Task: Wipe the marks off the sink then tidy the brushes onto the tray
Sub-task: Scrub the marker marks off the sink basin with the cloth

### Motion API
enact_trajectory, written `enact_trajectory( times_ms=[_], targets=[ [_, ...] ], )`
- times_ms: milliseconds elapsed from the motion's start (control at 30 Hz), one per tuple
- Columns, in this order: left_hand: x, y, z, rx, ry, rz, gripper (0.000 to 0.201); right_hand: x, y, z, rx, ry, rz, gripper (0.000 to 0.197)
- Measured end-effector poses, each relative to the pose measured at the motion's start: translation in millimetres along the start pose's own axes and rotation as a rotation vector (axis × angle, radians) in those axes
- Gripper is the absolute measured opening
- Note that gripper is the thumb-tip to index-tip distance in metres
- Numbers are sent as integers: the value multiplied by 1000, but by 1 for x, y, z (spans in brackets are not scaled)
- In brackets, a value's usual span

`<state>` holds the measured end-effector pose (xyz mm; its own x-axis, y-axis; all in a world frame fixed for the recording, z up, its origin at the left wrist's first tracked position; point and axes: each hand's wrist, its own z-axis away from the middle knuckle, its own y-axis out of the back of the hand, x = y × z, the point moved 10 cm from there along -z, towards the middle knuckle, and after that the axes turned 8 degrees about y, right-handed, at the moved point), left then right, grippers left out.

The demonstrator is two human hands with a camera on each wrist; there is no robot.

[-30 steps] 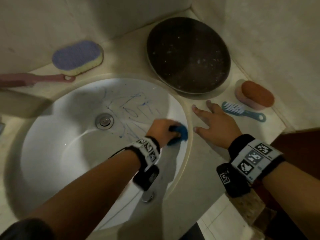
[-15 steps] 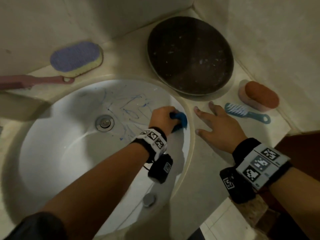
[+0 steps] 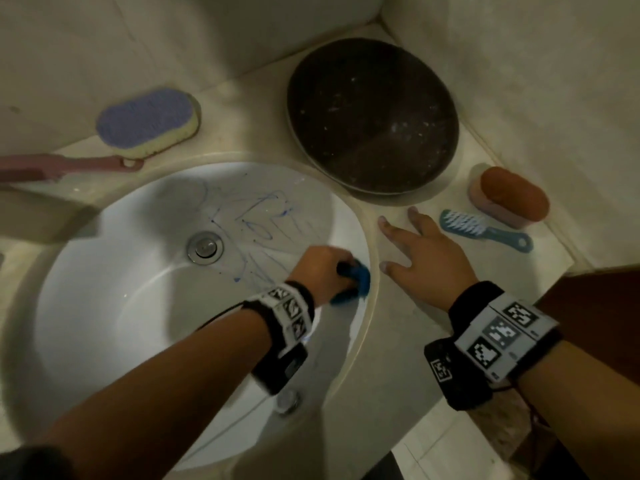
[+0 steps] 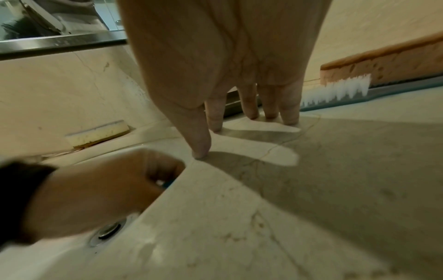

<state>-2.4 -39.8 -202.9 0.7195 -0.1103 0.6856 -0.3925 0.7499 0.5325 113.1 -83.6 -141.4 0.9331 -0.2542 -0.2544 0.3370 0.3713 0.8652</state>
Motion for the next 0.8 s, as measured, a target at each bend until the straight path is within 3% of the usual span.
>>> enact_trajectory(
  times_ms=[67,100,200,267,400,500,600,800],
  targets=[
    [-4,-11,3,-58,-6,-35,29,0,1,0,5,1,-3,71],
    [-6,-4,-3,-8,11,-2,28,0,1,0,4,1,-3,71],
    [-22,48,-29,337,181,299,22,0,1,0,0,7,-6,70],
    [-25,62,-28,458,229,410,24,1,2,0,1,2,-1,70],
    [-3,14,4,206,93,255,44,0,2,0,8,-4,9,71],
    [-9,-7,15,76,61,294,58,0,1,0,12,1,2,71],
    [-10,16,-2,158,76,209,41,0,1,0,4,2,-1,71],
    [-12,22,-8,250,133,407,30,0,2,1,10,-5,14,70]
  ],
)
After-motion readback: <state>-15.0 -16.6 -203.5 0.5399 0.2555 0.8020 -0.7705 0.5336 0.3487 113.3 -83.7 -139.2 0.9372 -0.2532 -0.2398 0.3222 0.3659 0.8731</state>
